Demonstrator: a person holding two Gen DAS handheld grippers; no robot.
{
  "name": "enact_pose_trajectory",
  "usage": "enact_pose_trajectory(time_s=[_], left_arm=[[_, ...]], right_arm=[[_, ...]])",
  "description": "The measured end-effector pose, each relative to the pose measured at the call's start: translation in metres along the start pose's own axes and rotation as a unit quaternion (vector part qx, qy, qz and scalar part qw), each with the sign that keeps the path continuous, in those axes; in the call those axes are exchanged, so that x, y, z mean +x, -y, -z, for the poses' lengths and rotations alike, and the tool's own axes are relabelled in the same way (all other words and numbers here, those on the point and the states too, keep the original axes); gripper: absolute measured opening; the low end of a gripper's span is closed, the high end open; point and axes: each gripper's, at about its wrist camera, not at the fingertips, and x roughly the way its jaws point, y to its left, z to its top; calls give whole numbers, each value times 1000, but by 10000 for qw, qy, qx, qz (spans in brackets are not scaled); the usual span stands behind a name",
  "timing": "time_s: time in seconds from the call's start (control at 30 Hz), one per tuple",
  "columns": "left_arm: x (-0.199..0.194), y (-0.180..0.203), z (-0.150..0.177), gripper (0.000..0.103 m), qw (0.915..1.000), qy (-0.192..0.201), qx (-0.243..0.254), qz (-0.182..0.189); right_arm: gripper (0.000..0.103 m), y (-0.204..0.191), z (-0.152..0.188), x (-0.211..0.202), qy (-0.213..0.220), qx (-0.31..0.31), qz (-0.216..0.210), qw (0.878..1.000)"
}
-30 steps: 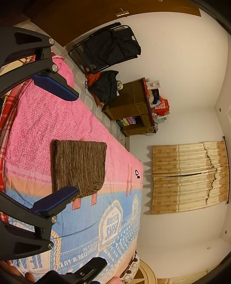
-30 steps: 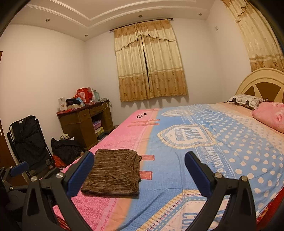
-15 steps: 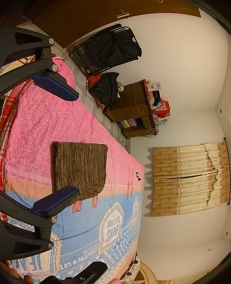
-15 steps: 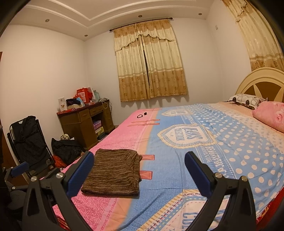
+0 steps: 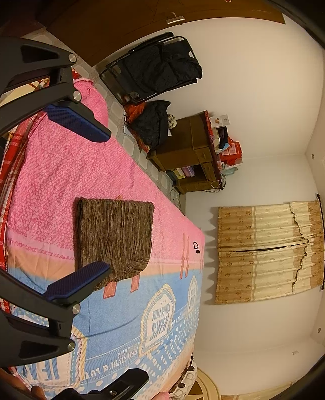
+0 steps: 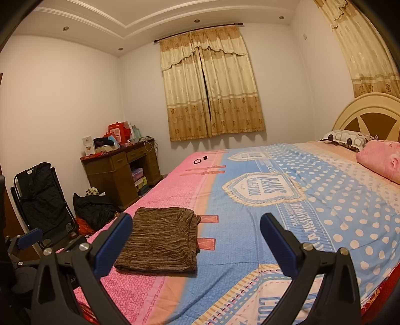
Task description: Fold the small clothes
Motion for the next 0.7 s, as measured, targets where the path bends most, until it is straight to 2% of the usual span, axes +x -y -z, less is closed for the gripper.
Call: enact_pose_trajectory(time_s=[0.7], left_arm=[[5,2,3,97,10000,-49,18,-32]], right_arm=[[103,-1,0,0,-15,-2,3,10000]])
